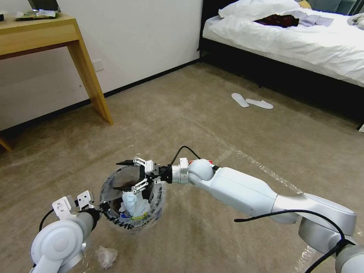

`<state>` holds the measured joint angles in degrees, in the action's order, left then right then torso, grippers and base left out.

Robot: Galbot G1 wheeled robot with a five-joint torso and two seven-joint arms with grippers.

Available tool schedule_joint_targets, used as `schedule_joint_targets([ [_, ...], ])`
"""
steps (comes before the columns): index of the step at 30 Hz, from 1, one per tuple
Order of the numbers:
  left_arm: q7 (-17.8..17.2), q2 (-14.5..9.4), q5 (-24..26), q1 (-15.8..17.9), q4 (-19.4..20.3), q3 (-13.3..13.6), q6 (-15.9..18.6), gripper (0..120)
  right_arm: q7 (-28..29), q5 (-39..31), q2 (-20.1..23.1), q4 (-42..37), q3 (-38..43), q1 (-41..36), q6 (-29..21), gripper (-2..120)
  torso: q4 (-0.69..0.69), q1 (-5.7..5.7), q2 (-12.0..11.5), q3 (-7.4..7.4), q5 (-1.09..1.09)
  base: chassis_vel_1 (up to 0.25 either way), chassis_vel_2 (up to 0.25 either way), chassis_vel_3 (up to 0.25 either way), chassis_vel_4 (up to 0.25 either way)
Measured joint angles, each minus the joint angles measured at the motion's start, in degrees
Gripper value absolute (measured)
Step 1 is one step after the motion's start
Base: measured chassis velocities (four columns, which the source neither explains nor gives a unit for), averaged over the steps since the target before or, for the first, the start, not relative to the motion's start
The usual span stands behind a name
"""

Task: Pick up the trash bin and place the garbage on the floor into it.

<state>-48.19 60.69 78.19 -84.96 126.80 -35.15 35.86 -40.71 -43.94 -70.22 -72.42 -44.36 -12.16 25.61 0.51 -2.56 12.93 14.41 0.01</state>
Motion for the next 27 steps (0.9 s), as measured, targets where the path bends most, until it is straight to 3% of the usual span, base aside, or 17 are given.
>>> schedule_joint_targets([
  [11,0.0,-0.5,0.5,0.2,0.0,-0.1,0.0,0,0.5,0.2,0.4,0.0,1.4,-0.1,0.2,100,0.00,0.00,0.0,0.00,0.00,0.000,0.000,0.000,0.000],
  [18,-0.2,-0.8,1.1,0.4,-0.1,-0.4,0.0,0,3.0,-1.2,3.0,-2.8,11.3,-0.9,0.6,100,-0.02,0.00,0.0,-0.01,0.00,0.000,0.000,0.000,0.000],
  [20,-0.4,-0.9,1.3,0.3,-0.1,-0.9,0.0,0,5.6,-1.1,5.7,-4.9,19.8,-4.7,0.5,100,0.02,0.00,0.0,0.00,0.02,0.000,0.000,0.000,0.000],
  [23,-0.5,-0.9,1.4,0.0,0.0,-1.2,0.1,0,7.7,-0.8,7.5,-6.3,24.2,-7.5,0.5,100,-0.01,0.00,0.0,-0.01,0.01,0.000,0.000,0.000,0.000],
  [24,-0.7,-1.0,1.5,-0.2,0.2,-1.6,0.2,0,11.9,0.2,9.9,-8.0,29.2,-11.9,0.6,100,0.03,0.00,0.0,0.00,0.04,0.000,0.000,0.000,0.000],
  [25,-0.7,-1.0,1.5,-0.2,0.2,-1.6,0.2,0,11.9,0.2,9.9,-8.0,29.2,-11.9,0.6,100,0.03,0.00,0.0,0.00,0.04,0.000,0.000,0.000,0.000],
  [27,-0.8,-1.0,1.8,-0.2,0.2,-1.9,0.3,0,19.8,2.4,12.0,-10.1,35.7,-17.1,1.1,100,0.03,0.00,0.0,-0.01,0.02,0.000,0.000,0.000,0.000],
])
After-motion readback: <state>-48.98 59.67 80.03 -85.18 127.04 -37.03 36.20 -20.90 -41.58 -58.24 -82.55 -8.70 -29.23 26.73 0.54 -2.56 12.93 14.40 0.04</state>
